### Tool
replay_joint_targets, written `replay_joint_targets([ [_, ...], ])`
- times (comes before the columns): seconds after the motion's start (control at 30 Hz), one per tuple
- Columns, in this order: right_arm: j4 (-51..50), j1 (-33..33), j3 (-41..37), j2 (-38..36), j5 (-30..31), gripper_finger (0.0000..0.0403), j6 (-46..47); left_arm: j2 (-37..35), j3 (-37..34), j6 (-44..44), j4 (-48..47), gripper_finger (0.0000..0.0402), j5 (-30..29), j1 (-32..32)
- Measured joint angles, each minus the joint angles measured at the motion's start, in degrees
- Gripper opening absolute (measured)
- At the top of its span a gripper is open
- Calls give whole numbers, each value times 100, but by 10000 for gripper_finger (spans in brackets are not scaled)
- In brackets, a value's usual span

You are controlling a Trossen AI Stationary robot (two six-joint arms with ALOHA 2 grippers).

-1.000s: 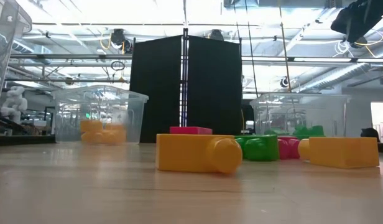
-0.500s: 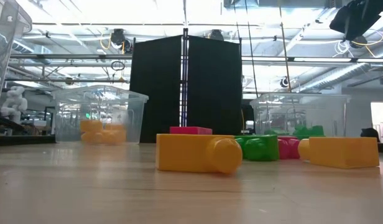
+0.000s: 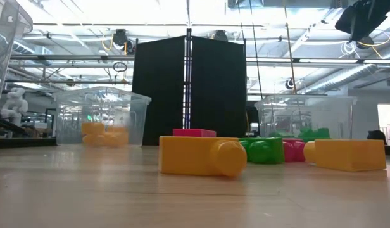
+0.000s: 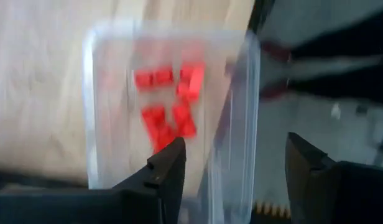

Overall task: Sort blocks
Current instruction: Put the yellow game piece into the top left transparent bin

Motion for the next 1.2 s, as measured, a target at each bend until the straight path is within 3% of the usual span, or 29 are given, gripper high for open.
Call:
replay_joint_targets([
  [0.2, 731, 2, 0, 1, 0, 201, -414, -145, 170, 577, 587, 161, -1459, 468],
  [0.43, 2922, 2, 0, 0, -4, 201, -1425, -541, 211, 1967, 2210, 161, -3402, 1041],
  [0.6, 4688, 2, 0, 0, -4, 201, -2323, -727, 212, 3301, 3970, 161, -3665, 1431],
  [0.7, 5706, 2, 0, 0, -4, 201, -2828, -748, 212, 4259, 5098, 161, -3341, 1515],
  [0.93, 7872, -5, 0, -2, -358, 201, -3459, -748, 212, 6342, 7130, 161, -1906, 1616],
  [1.07, 8247, -2, 4, -2, -934, 201, -3482, -748, 214, 6664, 7891, 161, -696, 1696],
  [1.2, 7920, -2, 4, 1, -964, 201, -3478, -724, 214, 6515, 8431, 161, 633, 1693],
])
